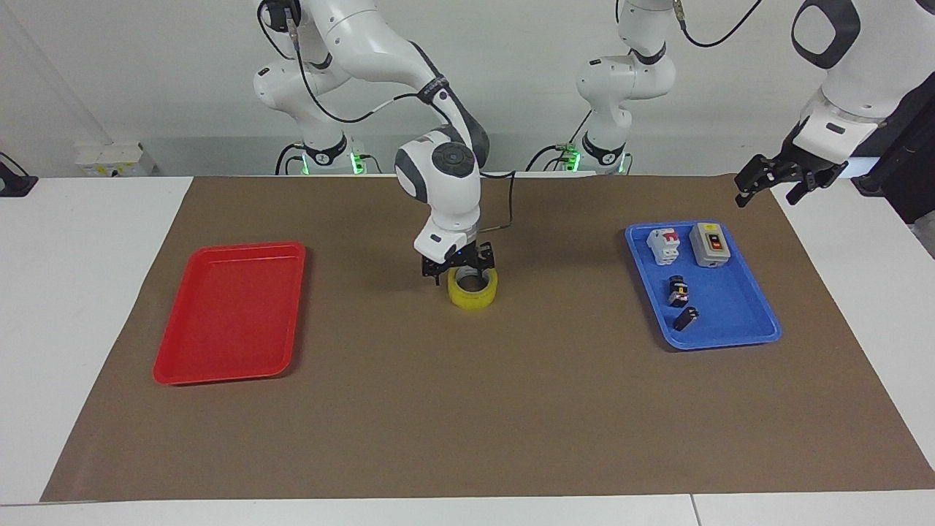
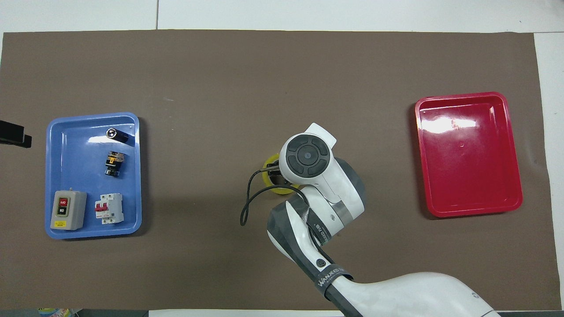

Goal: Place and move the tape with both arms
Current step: 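Grasp the yellow tape roll with the right gripper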

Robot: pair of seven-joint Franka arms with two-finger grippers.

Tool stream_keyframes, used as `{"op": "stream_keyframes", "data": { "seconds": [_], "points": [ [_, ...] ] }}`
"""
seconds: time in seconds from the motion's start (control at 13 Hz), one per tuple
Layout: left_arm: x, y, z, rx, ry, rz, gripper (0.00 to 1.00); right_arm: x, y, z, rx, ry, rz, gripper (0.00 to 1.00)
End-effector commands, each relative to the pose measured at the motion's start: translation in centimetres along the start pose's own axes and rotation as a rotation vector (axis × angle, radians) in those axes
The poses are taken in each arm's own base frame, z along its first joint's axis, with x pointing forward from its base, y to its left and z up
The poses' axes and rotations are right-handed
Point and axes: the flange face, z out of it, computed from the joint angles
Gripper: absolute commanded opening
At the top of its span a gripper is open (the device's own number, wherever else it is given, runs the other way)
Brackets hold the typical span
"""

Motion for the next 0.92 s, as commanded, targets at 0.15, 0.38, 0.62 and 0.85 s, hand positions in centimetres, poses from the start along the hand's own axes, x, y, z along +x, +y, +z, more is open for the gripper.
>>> {"op": "stream_keyframes", "data": {
  "seconds": [0.15, 0.38, 0.62, 0.85],
  "points": [
    [-1.0, 0.4, 1.0, -0.032, -0.041, 0.012, 1.0, -1.4, 1.2, 1.5, 0.017, 0.021, 0.006, 0.59],
    [-1.0, 1.0, 0.6, -0.03, -0.032, 0.021, 1.0, -1.6, 1.3, 1.4, 0.011, 0.01, 0.008, 0.08],
    [-1.2, 1.1, 0.2, -0.031, -0.021, 0.022, 1.0, 0.2, 1.6, -1.0, -0.016, -0.008, 0.009, 0.0],
    [-0.6, 0.9, -0.3, -0.029, 0.014, 0.02, 1.0, 4.1, 9.5, -7.0, -0.037, -0.008, 0.045, 0.0]
  ]
}}
